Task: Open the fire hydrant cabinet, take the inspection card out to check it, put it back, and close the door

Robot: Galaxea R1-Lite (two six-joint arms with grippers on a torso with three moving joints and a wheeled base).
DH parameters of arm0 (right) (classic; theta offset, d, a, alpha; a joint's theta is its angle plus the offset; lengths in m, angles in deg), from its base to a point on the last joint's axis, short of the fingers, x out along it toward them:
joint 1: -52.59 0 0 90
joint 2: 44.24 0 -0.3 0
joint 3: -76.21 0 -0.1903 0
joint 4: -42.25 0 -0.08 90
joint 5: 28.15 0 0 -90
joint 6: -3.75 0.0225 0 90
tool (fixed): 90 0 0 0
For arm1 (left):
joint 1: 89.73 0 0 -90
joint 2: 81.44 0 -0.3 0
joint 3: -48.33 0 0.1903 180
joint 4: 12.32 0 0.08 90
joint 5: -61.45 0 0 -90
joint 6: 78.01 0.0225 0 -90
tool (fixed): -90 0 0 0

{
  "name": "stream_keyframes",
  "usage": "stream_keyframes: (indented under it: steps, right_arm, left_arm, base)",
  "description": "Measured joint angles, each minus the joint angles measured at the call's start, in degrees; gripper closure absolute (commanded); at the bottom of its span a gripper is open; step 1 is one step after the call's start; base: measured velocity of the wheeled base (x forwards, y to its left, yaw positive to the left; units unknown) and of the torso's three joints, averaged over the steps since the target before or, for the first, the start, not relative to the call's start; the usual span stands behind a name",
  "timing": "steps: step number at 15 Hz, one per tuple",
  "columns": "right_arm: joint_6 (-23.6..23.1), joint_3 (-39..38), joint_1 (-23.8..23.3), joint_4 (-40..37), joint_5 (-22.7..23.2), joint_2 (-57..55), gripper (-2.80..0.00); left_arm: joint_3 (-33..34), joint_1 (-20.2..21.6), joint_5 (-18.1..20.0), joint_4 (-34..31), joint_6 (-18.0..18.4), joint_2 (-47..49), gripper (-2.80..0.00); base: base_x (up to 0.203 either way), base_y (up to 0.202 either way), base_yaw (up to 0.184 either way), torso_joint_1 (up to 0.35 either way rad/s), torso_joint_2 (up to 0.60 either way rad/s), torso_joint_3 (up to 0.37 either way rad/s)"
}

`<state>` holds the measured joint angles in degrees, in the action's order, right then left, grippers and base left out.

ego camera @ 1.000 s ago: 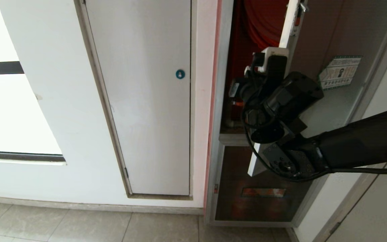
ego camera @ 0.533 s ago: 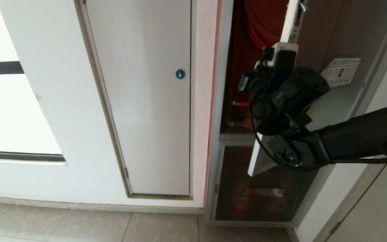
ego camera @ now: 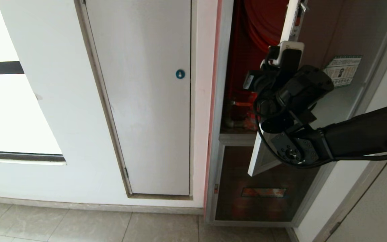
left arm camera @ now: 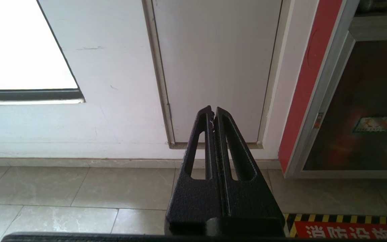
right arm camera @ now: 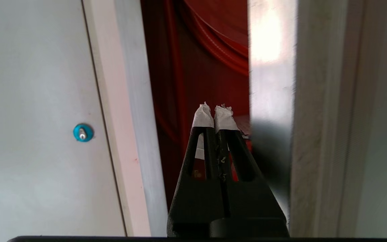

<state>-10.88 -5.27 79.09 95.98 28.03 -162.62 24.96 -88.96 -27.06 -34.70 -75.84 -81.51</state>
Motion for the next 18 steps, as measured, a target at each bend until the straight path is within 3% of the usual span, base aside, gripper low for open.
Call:
stream_keyframes:
  steps: [18]
  right_arm:
    - [0.05,-14.00,-1.51,-0.46,-3.64,12.05,0.00]
  left_arm:
    - [0.00,0.00,-0.01,0.02,0.02,0.00,0.00]
  base:
    - [0.000,0.000,0.000,0.000,0.00,0.000]
